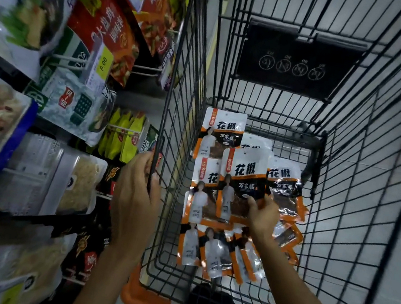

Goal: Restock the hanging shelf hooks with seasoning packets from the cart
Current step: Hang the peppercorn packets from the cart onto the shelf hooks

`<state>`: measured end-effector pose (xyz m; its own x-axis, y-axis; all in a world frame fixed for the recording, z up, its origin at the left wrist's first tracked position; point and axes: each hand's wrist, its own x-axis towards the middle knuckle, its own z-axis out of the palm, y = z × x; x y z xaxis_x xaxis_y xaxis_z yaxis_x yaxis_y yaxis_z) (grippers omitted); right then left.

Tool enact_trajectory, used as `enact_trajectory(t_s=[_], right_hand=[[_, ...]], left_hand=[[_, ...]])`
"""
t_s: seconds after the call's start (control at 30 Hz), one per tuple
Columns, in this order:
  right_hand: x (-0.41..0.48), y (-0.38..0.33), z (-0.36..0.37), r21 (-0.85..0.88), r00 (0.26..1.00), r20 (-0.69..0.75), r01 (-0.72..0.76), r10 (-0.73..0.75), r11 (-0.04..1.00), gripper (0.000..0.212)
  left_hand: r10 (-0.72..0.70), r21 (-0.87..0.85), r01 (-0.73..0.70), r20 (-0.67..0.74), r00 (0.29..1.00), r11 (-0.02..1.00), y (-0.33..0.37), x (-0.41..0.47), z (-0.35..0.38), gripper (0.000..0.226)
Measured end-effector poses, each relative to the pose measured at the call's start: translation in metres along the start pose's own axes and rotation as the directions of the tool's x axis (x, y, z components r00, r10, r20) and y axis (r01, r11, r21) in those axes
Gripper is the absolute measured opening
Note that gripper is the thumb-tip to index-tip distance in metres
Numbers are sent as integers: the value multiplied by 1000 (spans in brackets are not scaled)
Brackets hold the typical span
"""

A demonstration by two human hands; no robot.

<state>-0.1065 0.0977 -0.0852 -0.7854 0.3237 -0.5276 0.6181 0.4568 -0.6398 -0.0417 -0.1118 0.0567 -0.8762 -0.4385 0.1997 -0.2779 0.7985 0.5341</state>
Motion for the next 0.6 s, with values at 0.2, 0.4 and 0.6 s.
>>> enact_trajectory(t_s=[0.2,0.4,0.6], right_hand=[[-42,-28,-75,432,956,279,-44,-87,901,10],[-48,-44,-83,441,813,581,-273,-40,855,17],[-2,-30,-64,373,864,495,-116,-92,920,25]], left_hand=[[-171,-273,247,272,947,930,54,5,27,50],[-352,-363,740,705,616,566,42,4,77,54],[-431,-302,856,764,480,419,21,6,114,56]])
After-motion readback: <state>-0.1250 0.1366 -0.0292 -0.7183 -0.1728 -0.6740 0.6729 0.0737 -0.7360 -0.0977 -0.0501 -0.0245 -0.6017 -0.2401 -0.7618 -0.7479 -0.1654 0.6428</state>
